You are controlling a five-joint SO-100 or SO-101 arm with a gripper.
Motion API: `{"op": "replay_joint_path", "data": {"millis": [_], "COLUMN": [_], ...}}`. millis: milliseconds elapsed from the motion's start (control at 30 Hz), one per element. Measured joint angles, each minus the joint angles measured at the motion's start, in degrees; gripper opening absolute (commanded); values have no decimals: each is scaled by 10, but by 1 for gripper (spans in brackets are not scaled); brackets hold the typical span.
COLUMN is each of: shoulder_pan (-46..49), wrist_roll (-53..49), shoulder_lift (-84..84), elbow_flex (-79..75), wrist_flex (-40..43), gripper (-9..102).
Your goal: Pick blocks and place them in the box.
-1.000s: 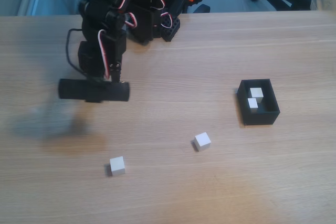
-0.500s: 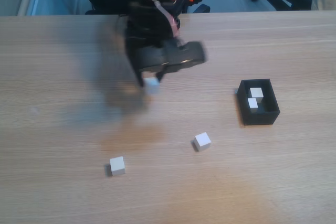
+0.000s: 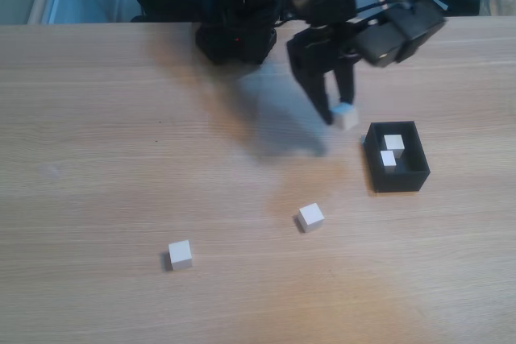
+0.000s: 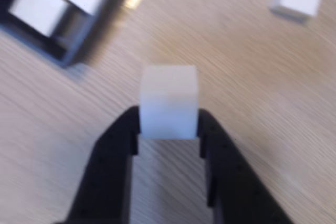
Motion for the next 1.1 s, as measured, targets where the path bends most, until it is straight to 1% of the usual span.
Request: {"op": "replay_joint_path", "data": {"millis": [167, 333, 533, 800, 967, 1100], "shoulder_pan": [-46, -62, -74, -92, -92, -56], "wrist_roll": [37, 56, 93, 122, 123, 138], "shoulder_lift": [-70, -137, -202, -238, -243, -243], "elbow_flex": [-84, -151, -212, -267, -279, -280], "wrist_flex": [1, 1, 6, 40, 70, 93], "gripper": [0, 1, 7, 15, 12, 12]}}
